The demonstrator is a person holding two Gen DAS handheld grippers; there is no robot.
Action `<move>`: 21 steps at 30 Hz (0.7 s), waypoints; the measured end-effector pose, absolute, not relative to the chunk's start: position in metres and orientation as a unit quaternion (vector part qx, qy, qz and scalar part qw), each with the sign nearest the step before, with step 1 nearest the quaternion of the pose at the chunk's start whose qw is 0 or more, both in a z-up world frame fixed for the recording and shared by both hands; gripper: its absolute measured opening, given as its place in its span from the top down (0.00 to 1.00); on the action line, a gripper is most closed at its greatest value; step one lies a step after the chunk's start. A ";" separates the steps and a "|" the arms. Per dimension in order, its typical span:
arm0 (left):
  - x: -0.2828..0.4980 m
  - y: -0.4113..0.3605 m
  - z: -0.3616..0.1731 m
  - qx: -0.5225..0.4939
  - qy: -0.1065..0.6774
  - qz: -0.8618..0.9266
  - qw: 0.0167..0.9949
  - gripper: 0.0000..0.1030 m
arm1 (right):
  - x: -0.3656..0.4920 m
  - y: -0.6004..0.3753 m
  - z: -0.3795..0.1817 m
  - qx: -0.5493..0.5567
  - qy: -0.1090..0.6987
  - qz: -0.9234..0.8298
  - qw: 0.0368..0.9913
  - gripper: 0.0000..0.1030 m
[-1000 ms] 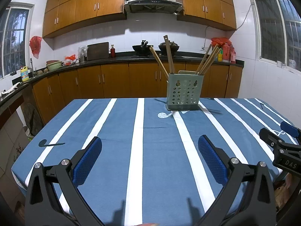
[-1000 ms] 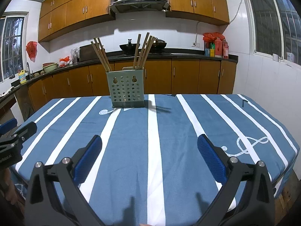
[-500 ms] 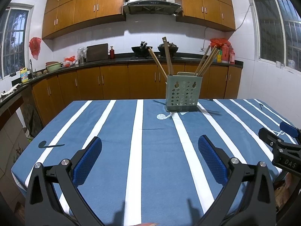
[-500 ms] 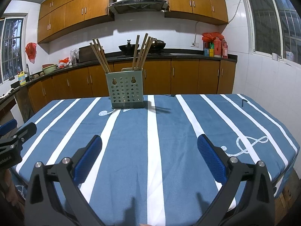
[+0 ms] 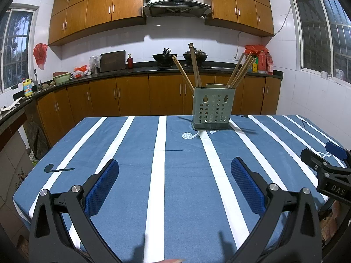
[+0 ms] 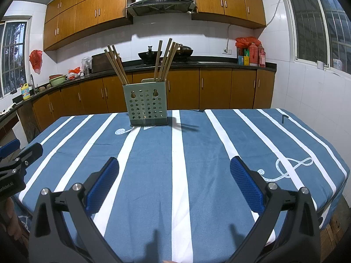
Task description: Organize utensils
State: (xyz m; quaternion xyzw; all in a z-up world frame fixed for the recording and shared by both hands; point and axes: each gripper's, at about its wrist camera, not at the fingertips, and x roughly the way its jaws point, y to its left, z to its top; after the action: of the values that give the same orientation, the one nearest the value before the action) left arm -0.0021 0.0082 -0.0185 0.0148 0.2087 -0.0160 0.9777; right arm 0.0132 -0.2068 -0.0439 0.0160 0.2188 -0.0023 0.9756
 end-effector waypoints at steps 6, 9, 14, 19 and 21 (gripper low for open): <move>-0.002 0.008 -0.019 0.014 0.209 -0.015 0.978 0.02 | 0.013 -0.206 -0.044 0.017 0.220 -0.002 0.975 0.04; -0.002 0.008 -0.019 0.014 0.209 -0.016 0.978 0.02 | 0.013 -0.206 -0.044 0.018 0.220 -0.003 0.975 0.04; -0.002 0.008 -0.019 0.014 0.209 -0.015 0.978 0.02 | 0.012 -0.205 -0.045 0.019 0.220 -0.003 0.975 0.04; -0.002 0.007 -0.019 0.015 0.209 -0.015 0.978 0.02 | 0.012 -0.205 -0.045 0.019 0.220 -0.003 0.975 0.04; -0.002 0.007 -0.019 0.015 0.209 -0.015 0.978 0.02 | 0.012 -0.205 -0.045 0.019 0.220 -0.003 0.975 0.04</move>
State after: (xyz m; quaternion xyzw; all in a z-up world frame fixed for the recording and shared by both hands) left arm -0.0023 0.0071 -0.0187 0.0146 0.2088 -0.0151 0.9777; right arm 0.0123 -0.2053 -0.0445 0.0190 0.2198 -0.0032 0.9754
